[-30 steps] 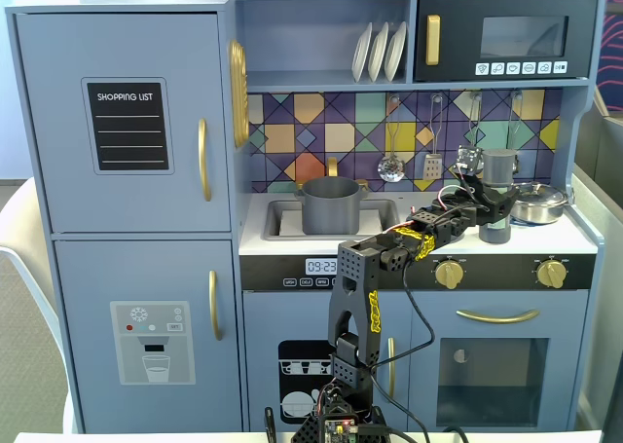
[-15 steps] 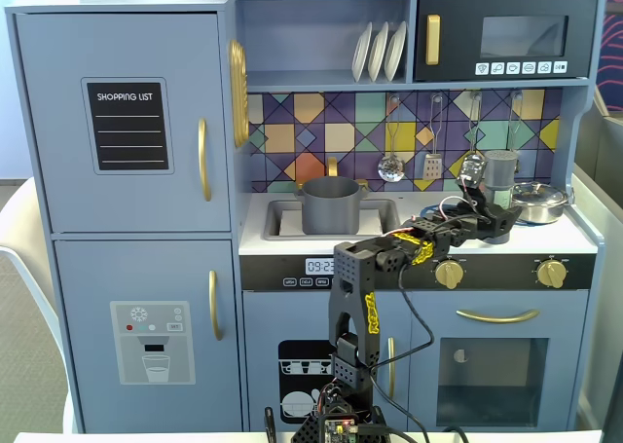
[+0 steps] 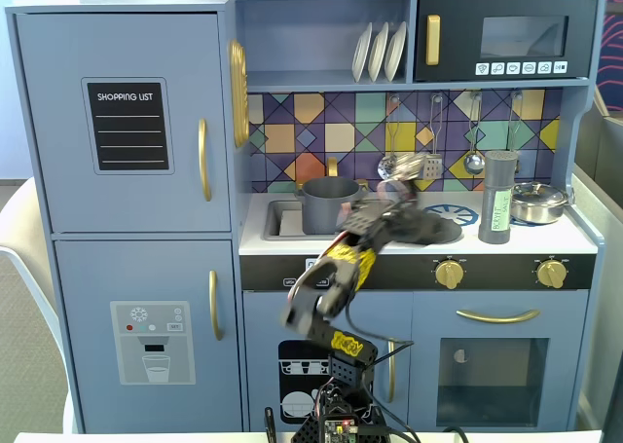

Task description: Put salt in the gray recipient

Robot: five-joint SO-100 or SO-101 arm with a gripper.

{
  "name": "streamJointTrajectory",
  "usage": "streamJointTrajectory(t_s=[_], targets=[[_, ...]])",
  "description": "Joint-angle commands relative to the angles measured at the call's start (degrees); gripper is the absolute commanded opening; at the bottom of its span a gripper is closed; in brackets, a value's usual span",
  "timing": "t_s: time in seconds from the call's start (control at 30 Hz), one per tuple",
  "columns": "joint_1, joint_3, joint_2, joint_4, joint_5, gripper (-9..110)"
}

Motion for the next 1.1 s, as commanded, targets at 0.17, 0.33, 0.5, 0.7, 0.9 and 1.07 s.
streamJointTrajectory(t_s=[0.17, 0.33, 0.5, 0.7, 0.9, 1.07], targets=[[-35.2, 30.3, 27.2, 15.6, 9.5, 0], [-39.0, 49.1, 34.2, 8.2, 7.5, 0], [-38.7, 59.2, 35.9, 3.4, 7.5, 0], [-39.0, 59.2, 35.9, 8.9, 7.0, 0], [-38.8, 59.2, 35.9, 10.9, 8.4, 2], [-38.8, 59.2, 35.9, 10.9, 8.4, 3]])
